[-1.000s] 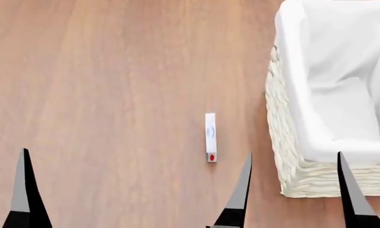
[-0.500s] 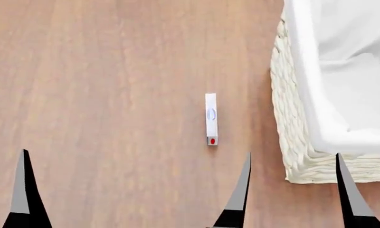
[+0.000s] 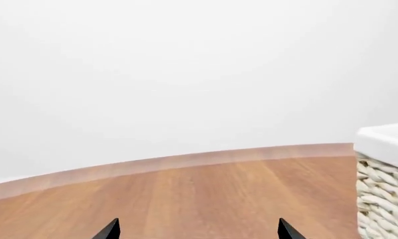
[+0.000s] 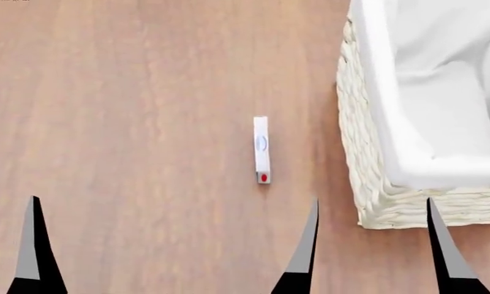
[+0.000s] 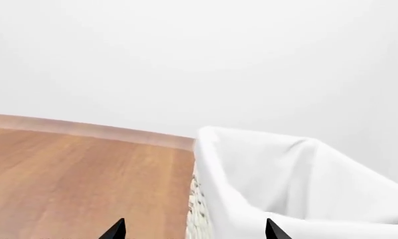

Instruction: Pick up the alphabet soup and the cream cheese box, and put them in the basket.

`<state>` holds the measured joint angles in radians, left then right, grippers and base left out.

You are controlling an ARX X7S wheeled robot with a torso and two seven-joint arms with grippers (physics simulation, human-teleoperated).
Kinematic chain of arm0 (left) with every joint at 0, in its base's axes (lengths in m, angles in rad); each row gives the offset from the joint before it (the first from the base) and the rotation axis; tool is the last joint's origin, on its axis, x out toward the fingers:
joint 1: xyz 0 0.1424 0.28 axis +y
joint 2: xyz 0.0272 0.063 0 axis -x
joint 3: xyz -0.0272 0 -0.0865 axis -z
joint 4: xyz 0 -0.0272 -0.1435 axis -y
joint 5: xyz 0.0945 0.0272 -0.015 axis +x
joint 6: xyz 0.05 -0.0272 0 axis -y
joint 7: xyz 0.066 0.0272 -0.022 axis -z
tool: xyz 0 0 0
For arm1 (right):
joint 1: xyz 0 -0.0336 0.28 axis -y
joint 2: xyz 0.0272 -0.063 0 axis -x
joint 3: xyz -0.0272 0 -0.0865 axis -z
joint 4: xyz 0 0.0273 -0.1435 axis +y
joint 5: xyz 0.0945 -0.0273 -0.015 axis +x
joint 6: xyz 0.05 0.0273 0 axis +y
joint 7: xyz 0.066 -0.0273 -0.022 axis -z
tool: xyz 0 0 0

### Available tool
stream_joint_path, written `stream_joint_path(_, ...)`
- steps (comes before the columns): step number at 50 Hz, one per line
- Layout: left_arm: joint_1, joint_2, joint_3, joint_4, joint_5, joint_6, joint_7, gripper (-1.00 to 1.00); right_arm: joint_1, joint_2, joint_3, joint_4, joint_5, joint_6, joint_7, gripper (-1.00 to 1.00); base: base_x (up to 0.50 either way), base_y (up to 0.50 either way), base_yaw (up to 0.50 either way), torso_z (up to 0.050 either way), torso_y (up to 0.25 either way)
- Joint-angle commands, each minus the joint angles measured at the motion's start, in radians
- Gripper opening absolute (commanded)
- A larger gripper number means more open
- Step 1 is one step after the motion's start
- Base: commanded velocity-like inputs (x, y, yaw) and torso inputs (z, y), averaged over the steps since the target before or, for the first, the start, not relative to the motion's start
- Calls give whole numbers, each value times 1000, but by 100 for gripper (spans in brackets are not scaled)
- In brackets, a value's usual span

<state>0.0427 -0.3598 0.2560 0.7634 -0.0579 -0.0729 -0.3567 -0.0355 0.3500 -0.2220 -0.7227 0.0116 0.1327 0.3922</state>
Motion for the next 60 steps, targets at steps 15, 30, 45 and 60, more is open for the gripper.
stream_joint_path(15,5,-9,6,-3,1,12,-8,100,-3,8,-10,-7,-1,0,6,100,0,0,-207,0,0)
stream_joint_path(30,2,-11,8,-10,-1,12,-13,100,0,10,-11,3,11,-6,8,100,0,0,-206,0,0)
stream_joint_path(45,5,-15,8,-15,-6,20,-19,100,2,13,-16,1,13,-2,12,100,0,0,-209,0,0)
stream_joint_path(60,4,-19,9,-19,-9,23,-23,100,6,16,-22,0,13,2,14,100,0,0,-239,0,0)
